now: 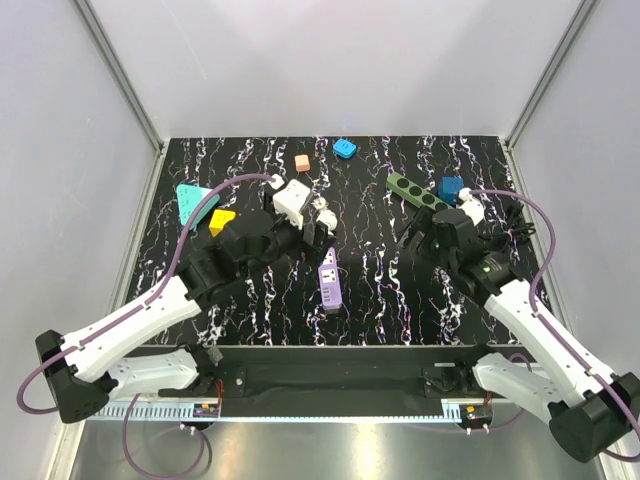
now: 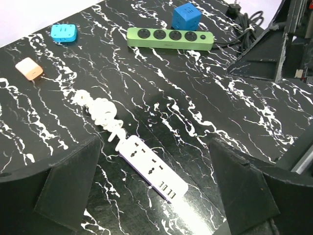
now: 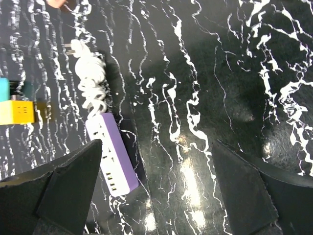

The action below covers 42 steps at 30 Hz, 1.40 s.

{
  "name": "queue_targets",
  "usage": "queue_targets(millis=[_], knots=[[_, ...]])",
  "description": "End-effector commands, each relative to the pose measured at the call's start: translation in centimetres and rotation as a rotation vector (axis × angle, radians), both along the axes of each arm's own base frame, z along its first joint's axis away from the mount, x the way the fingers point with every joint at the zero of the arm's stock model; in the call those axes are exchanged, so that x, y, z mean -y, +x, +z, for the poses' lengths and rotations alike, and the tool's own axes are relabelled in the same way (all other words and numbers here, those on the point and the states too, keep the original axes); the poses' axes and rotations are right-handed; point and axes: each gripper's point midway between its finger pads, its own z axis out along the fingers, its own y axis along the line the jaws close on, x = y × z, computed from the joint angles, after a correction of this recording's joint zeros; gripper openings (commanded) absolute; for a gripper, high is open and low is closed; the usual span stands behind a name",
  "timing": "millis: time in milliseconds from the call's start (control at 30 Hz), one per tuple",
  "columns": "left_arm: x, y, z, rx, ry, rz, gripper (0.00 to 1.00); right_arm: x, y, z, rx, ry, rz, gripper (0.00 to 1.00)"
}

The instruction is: Insert the plug

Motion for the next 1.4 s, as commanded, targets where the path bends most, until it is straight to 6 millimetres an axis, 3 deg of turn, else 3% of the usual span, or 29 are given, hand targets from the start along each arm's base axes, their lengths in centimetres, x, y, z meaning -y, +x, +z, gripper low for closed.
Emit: queue_targets(millis=[0, 167, 267, 300, 367, 533, 567, 600, 667, 867, 967, 1000, 1367], knots=[[-0.7, 0.7, 3.2, 0.074, -0.047, 0.054, 0.99, 1.2, 1.8, 1.7, 0.049, 0.009, -0.128, 1.0], [-1.1, 1.4, 2.6, 0.052, -0.014, 0.112, 0.99, 3.9, 5.5, 1.5, 0.039, -0.097, -0.297, 1.0], [-1.4, 1.7, 2.5, 0.052, -0.009, 0.135, 0.99, 4.7, 9.3, 0.3, -0.041, -0.079, -0.347, 0.99], [-1.7, 1.8, 2.4, 0.051, 0.0, 0.151, 0.99, 6.2, 11.6, -0.3, -0.072, -0.07, -0.402, 0.98], [-1.8, 1.9, 2.4, 0.056, 0.005, 0.157, 0.99, 7.2, 14.7, -1.2, -0.108, -0.062, -0.449, 0.95], [-1.8, 1.5, 2.9, 0.062, -0.005, 0.145, 0.99, 10.8, 20.3, -3.2, -0.143, -0.094, -0.578, 0.9], [-1.7, 1.5, 2.8, 0.061, -0.004, 0.144, 0.99, 11.4, 21.2, -2.6, -0.137, -0.101, -0.604, 0.89], [-1.7, 1.5, 2.8, 0.062, -0.002, 0.143, 0.99, 11.9, 21.7, -4.7, -0.184, -0.113, -0.637, 0.88], [-1.7, 1.5, 2.7, 0.063, 0.005, 0.142, 0.99, 13.8, 22.6, -6.3, -0.235, -0.123, -0.701, 0.88], [-1.8, 1.4, 2.9, 0.074, 0.007, 0.143, 0.99, 16.4, 25.4, -8.0, -0.254, -0.075, -0.756, 0.88], [-1.8, 1.4, 2.9, 0.075, 0.009, 0.141, 0.99, 16.3, 25.7, -9.6, -0.289, -0.045, -0.754, 0.87], [-1.7, 1.4, 2.9, 0.074, 0.01, 0.136, 0.99, 17.8, 25.5, -10.1, -0.3, -0.03, -0.793, 0.87], [-1.6, 1.4, 2.8, 0.075, 0.016, 0.133, 0.99, 17.7, 28.5, -13.1, -0.341, 0.011, -0.72, 0.87]])
